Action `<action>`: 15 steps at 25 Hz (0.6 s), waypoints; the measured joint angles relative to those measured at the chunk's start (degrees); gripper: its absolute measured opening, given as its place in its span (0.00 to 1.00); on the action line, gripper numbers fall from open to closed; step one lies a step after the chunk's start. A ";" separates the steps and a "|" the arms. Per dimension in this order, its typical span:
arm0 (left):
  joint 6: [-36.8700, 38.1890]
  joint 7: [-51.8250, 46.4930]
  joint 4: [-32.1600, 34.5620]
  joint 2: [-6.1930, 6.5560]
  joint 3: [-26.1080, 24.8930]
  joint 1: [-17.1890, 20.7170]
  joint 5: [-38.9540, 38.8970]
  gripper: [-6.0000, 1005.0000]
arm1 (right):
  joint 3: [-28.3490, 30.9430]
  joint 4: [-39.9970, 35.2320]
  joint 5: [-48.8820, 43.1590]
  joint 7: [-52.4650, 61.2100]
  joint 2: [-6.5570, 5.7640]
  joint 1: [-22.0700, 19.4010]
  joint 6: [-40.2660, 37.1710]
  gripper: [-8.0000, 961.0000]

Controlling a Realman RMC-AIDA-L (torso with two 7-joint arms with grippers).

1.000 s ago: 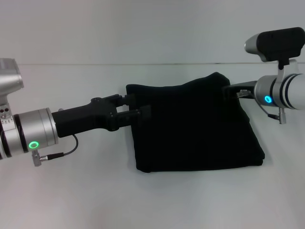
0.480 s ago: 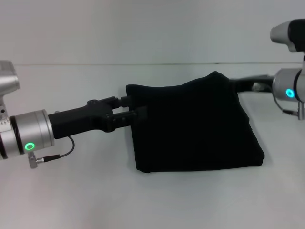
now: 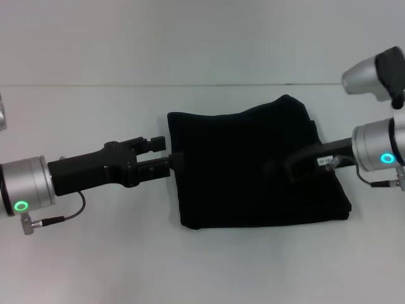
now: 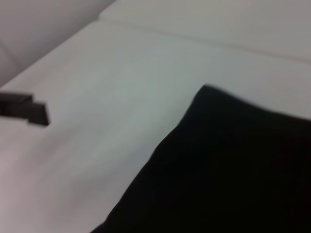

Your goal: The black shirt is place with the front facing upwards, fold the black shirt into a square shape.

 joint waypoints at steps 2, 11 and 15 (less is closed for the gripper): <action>0.08 0.04 0.08 -0.07 -0.01 0.28 -0.13 0.77 | -0.43 0.17 -2.16 0.54 0.23 0.71 -0.81 0.07; 0.13 0.22 0.24 -0.50 -0.16 0.49 -0.31 0.77 | -0.37 0.04 -10.63 4.99 1.27 1.18 3.35 0.09; 0.12 0.24 0.24 -0.52 -0.23 0.52 -0.33 0.77 | -0.09 -0.08 -10.48 5.00 1.21 0.46 4.77 0.10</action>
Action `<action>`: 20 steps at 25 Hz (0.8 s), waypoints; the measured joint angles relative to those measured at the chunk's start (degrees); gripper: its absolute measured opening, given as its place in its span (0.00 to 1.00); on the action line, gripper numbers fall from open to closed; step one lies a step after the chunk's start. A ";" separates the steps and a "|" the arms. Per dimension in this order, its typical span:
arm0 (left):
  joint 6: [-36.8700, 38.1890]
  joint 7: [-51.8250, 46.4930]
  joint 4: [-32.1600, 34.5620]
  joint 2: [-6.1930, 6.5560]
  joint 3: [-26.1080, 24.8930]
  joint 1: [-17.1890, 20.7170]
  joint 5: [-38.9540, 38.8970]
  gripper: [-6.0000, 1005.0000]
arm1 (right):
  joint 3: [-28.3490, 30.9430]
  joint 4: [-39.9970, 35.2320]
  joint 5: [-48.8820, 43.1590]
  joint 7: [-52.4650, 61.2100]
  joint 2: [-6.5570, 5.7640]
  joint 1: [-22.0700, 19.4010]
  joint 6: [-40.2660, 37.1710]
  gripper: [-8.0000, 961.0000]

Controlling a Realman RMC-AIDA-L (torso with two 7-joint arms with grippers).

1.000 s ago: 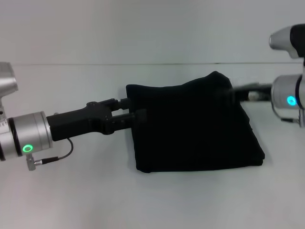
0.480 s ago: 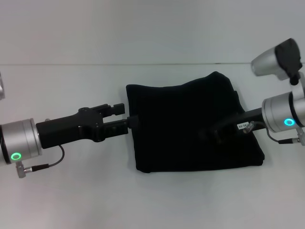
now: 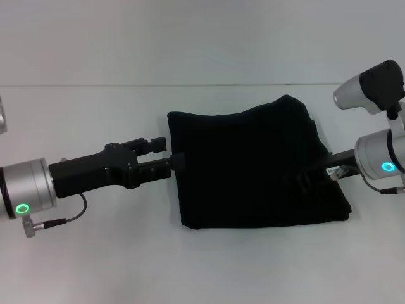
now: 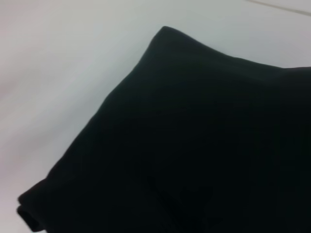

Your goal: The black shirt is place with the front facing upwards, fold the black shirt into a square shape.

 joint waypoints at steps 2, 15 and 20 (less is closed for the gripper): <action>-0.17 0.01 0.00 -0.01 0.04 -0.01 0.00 0.77 | 0.05 -0.06 0.08 0.01 -0.11 -0.32 0.27 0.10; -4.04 -0.26 0.15 0.21 -0.02 -1.21 0.00 0.77 | 11.35 -6.38 7.64 -4.27 -0.41 -7.76 -1.37 0.13; -4.47 -0.79 0.16 0.34 -0.02 -1.96 0.00 0.77 | 16.66 -6.34 11.45 -4.79 -1.62 -10.72 -3.05 0.14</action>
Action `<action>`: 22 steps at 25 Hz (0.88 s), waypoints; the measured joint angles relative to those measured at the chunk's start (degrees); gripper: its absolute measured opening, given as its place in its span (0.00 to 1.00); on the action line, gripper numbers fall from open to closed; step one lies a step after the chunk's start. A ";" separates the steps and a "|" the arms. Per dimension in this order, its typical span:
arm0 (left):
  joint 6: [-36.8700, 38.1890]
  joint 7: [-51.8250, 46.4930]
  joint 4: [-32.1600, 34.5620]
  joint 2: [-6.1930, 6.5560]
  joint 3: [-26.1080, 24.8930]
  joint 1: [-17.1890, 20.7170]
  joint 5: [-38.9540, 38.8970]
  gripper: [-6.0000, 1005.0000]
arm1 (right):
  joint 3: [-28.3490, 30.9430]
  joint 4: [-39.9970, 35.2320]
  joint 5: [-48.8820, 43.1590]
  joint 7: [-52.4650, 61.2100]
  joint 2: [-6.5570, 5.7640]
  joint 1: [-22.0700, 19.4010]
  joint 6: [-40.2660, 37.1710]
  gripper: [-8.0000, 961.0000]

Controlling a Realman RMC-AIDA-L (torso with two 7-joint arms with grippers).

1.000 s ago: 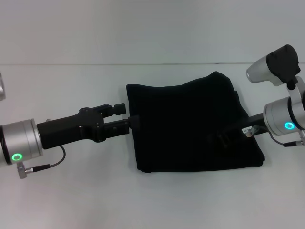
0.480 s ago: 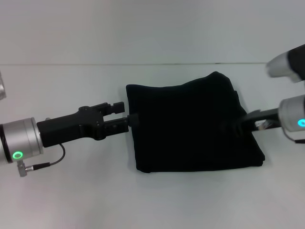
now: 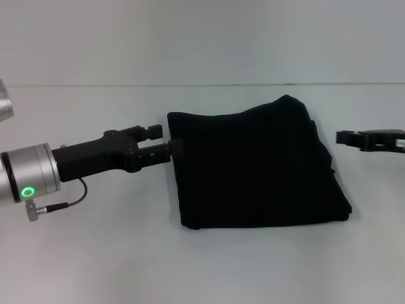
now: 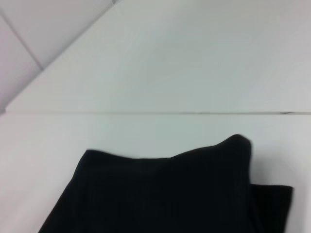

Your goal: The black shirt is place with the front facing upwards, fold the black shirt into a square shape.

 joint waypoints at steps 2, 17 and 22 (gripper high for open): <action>-0.07 -0.45 -0.01 0.03 0.00 -0.13 0.00 0.77 | 1.17 0.31 0.39 -0.44 -0.65 -0.84 -1.94 0.15; 0.58 -2.58 0.25 0.59 0.16 -0.62 -0.30 0.90 | 6.10 0.67 0.22 -0.90 -2.48 -5.52 -8.37 0.67; 1.68 -1.32 1.37 0.52 0.52 -0.66 0.13 0.89 | 6.52 0.98 0.28 -3.42 -2.32 -6.35 -10.41 0.88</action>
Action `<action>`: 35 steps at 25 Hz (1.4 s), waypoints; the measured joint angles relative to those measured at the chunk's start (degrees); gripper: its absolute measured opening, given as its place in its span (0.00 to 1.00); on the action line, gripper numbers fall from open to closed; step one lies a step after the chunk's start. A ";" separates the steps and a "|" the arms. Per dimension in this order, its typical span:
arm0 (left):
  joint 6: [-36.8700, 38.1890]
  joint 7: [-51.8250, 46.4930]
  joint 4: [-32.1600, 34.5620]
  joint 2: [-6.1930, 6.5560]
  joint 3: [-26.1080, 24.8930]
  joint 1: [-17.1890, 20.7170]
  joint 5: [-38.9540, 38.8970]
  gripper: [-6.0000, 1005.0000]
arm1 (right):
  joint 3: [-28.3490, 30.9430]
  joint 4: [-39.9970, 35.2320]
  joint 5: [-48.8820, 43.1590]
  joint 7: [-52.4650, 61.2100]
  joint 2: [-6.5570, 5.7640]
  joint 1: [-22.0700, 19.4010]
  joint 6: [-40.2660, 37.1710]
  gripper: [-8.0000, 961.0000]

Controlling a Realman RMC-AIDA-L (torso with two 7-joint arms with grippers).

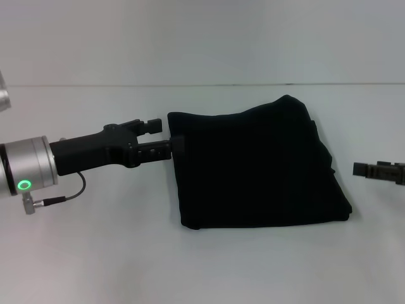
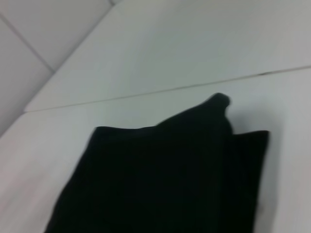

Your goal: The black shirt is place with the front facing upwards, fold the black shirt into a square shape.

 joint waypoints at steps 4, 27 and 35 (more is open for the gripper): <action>3.63 1.25 1.78 0.57 0.48 -0.11 0.20 0.89 | 3.93 0.49 1.04 -6.77 0.97 -0.74 -4.53 0.91; 9.03 -5.08 16.42 -1.86 18.20 -2.39 7.80 0.89 | 4.89 -27.52 -7.70 3.70 6.17 -4.50 -14.93 0.95; 1.61 -11.32 16.39 -2.46 21.33 -3.27 9.46 0.89 | 4.13 -27.91 -17.50 7.11 5.89 0.25 -11.60 0.95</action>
